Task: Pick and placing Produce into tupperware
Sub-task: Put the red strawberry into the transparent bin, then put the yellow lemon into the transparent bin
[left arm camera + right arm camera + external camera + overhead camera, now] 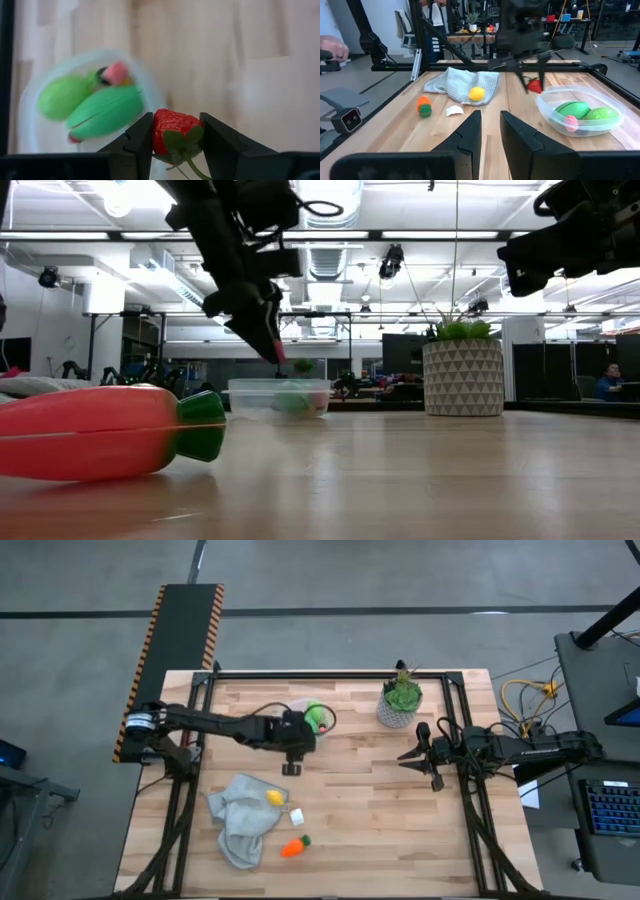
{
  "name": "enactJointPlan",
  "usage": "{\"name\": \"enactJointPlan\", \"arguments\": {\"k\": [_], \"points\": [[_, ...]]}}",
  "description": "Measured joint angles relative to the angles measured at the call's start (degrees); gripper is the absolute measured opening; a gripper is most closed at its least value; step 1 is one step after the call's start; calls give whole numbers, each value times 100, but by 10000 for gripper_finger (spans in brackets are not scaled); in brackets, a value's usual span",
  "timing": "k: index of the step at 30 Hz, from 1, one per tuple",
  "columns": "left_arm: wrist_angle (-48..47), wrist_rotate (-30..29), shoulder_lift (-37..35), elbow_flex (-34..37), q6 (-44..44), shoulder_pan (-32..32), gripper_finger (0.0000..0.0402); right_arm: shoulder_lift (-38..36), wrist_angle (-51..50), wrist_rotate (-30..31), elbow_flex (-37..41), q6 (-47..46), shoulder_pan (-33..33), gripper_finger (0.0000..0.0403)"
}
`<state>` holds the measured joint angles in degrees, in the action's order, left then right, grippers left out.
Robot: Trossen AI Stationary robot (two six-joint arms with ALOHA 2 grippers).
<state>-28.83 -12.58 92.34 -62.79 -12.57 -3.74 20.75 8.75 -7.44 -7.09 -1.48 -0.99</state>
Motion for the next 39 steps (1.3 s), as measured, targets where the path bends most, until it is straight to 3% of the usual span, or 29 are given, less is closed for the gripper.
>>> {"name": "enactJointPlan", "arguments": {"k": [18,25,39], "points": [[-431,57,6,65,-28,-1493,126,2,-2,-2,0,5,0,63],[-425,94,6,74,-34,-1581,150,0,-2,-2,0,6,0,63],[-485,92,-27,69,-183,-1538,155,2,-12,-2,0,20,-1,63]]}}
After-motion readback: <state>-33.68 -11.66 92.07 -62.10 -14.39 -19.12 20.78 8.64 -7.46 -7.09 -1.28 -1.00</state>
